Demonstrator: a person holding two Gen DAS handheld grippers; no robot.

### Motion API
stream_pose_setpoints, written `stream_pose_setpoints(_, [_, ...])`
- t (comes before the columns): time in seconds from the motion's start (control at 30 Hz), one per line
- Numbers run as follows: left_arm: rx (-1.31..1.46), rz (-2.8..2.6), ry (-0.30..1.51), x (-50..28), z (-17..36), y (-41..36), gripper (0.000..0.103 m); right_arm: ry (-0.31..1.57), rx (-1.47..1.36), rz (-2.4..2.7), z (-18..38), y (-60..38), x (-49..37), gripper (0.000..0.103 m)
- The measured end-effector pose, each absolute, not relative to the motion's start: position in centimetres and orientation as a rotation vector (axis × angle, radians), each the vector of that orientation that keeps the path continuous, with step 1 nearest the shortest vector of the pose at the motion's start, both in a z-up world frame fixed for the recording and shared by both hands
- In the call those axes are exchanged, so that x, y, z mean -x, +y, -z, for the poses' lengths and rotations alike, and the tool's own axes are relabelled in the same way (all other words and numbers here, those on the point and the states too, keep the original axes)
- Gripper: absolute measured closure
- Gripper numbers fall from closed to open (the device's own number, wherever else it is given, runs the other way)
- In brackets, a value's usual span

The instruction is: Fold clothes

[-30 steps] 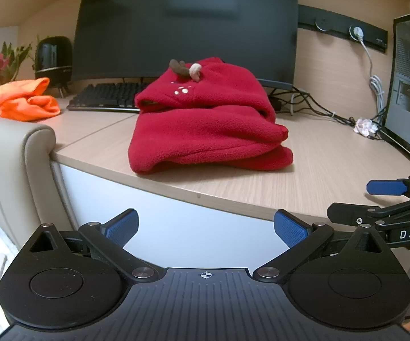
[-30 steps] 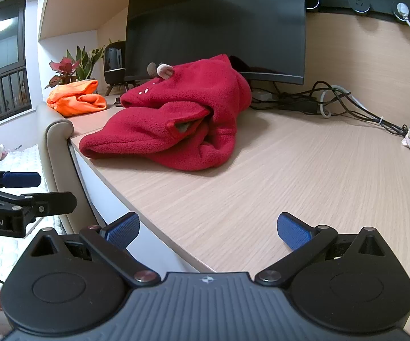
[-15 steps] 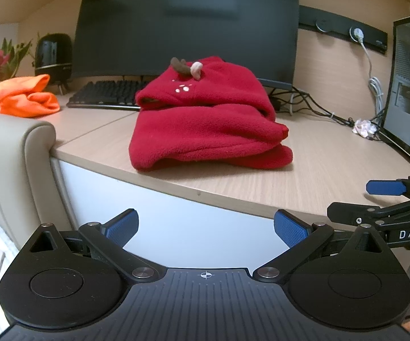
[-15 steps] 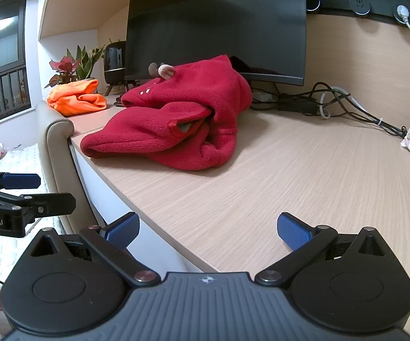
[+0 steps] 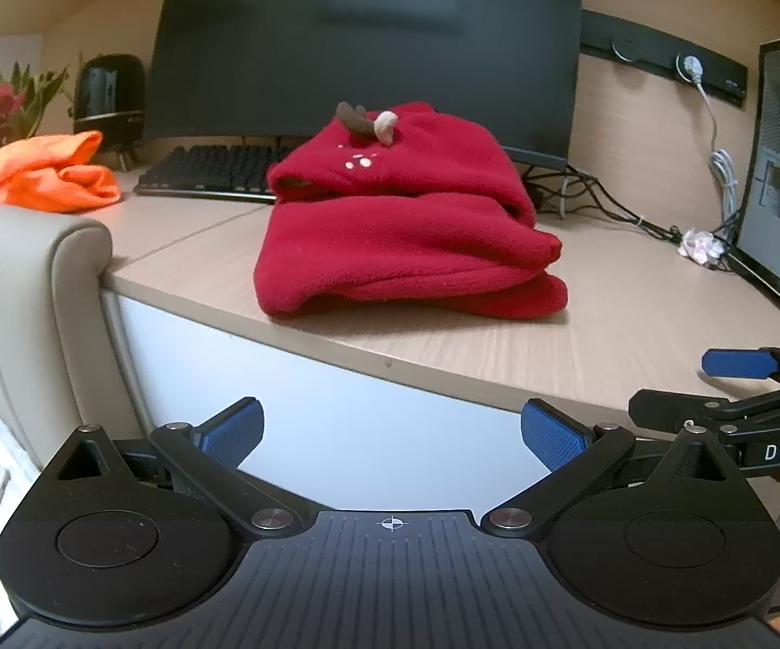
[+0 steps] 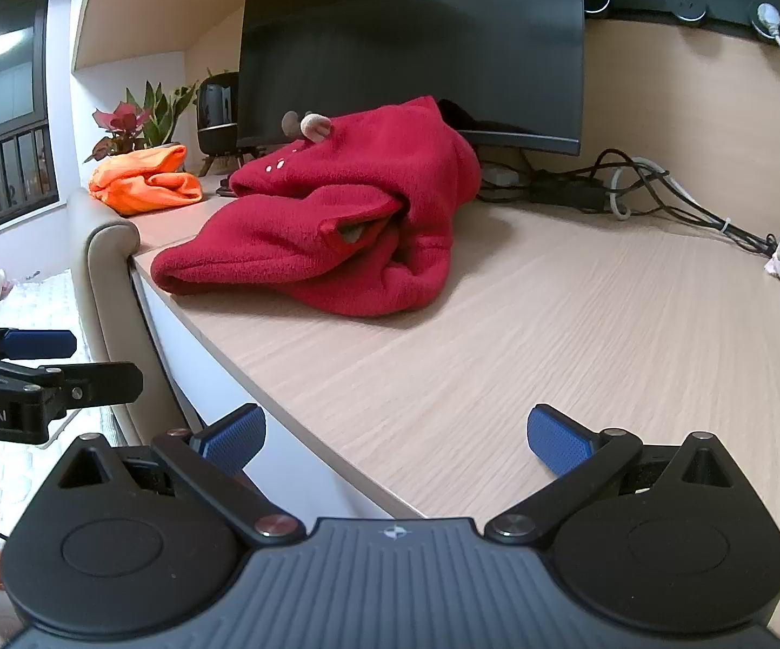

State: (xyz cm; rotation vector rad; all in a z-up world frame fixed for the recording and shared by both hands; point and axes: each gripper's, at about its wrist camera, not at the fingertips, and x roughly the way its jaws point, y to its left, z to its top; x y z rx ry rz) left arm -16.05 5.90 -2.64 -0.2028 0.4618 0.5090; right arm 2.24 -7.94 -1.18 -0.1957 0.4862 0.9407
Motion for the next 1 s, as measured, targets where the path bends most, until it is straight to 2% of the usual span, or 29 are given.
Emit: stream_pose_setpoints(1.0, [0.204,-0.492,0.46,15.33,2.78,6.22,0.0,0.485,0.182,-0.935,1.34,-7.71,-2.73,0.0])
